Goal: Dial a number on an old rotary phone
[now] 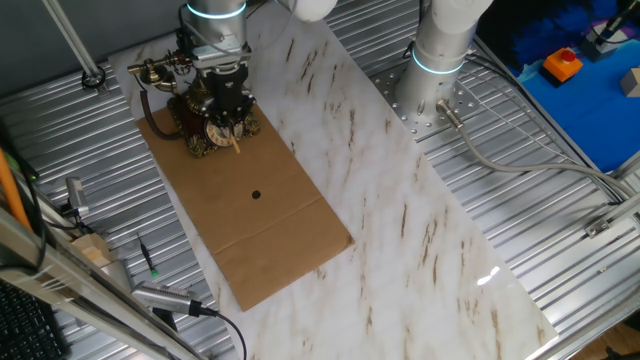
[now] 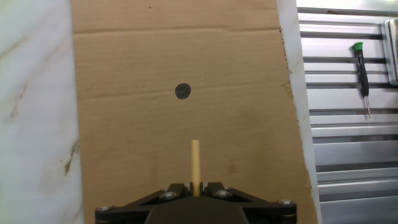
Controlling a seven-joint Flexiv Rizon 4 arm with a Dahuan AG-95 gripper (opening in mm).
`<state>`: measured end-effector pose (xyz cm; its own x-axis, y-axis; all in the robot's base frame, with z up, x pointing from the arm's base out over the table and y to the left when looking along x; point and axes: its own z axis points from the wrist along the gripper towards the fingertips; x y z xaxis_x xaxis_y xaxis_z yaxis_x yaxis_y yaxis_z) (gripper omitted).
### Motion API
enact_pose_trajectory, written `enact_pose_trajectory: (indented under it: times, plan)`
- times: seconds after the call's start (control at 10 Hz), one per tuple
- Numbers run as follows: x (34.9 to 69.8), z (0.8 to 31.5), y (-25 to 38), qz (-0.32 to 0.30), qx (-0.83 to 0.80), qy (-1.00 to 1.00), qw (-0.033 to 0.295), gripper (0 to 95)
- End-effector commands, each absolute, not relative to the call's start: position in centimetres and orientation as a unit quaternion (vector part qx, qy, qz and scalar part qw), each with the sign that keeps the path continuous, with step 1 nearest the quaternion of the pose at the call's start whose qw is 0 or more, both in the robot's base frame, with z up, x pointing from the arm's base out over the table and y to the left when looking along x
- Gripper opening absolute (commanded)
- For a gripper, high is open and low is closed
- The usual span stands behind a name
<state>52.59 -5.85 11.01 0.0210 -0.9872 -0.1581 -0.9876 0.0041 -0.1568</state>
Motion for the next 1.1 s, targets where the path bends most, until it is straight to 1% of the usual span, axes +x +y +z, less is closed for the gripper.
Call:
enact_pose_trajectory:
  times: [0.1, 1.1]
  plan:
    - [52.78, 11.3, -6.07, 0.005, -0.709, 0.697, 0.112, 0.0]
    - [53.03, 11.08, -6.23, 0.012, -0.704, 0.699, 0.123, 0.0]
